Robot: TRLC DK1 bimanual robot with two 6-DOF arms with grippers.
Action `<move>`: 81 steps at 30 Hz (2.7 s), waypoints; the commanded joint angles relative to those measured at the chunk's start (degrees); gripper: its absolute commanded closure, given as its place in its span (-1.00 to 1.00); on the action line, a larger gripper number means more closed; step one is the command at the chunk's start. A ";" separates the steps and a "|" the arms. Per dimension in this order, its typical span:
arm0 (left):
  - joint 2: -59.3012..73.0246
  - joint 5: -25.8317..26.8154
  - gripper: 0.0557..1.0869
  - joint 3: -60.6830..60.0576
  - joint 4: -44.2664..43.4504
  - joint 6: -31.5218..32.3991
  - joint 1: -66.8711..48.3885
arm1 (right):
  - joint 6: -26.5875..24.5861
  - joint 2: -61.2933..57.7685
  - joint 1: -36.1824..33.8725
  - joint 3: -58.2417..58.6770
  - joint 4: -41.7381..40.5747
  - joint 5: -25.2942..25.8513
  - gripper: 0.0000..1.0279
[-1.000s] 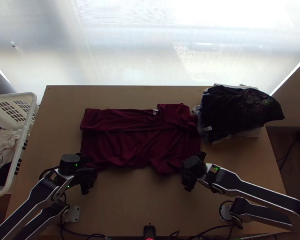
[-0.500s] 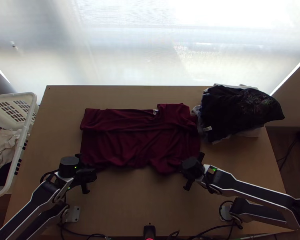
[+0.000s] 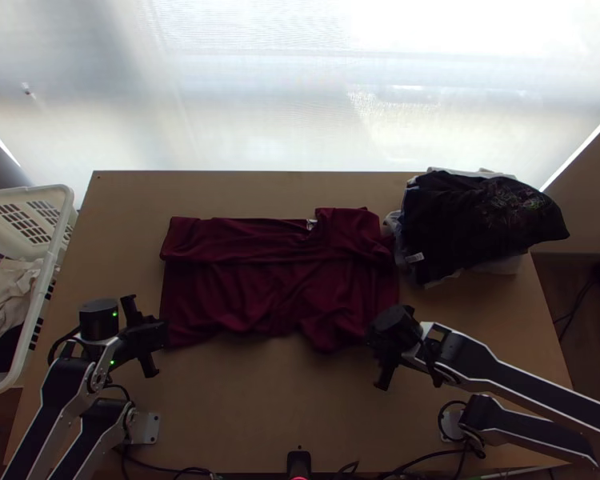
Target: Fold the t-shirt
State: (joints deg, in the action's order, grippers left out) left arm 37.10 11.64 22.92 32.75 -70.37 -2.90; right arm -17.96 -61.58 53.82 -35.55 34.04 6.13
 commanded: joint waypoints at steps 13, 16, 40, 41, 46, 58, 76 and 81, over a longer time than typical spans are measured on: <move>-8.27 0.14 -0.83 -1.74 13.21 4.10 -6.77 | 0.64 2.17 -1.26 0.22 1.73 -3.05 0.95; -6.16 -1.09 -0.88 -3.14 9.61 4.10 -7.21 | 0.64 1.90 -1.35 -0.05 1.55 -3.05 0.95; 3.42 -6.01 0.93 -7.62 -7.97 0.67 -7.30 | 0.73 1.46 -1.44 -0.22 0.32 -3.05 0.95; 2.89 -5.66 0.92 -7.10 -7.00 -0.21 -6.60 | 0.73 1.38 -1.44 -0.13 0.24 -3.14 0.95; 1.57 -3.11 0.92 -2.70 -0.58 -1.88 -2.55 | 2.49 -0.03 -1.44 0.66 -0.47 -4.99 0.95; 2.80 2.42 0.92 11.10 18.40 -1.61 7.38 | 3.28 2.08 -2.76 -0.22 7.71 -13.95 0.95; 9.22 6.82 0.92 27.53 39.85 -3.81 10.63 | 0.90 6.91 -2.58 -2.33 19.92 -20.11 0.95; 13.96 8.14 0.92 35.79 47.84 -4.95 14.59 | -0.59 7.44 -3.11 -4.00 22.65 -21.16 0.95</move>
State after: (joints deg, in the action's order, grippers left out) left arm 45.98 18.06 49.12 71.44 -74.26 7.86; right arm -17.12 -55.05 51.16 -37.91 53.34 -13.58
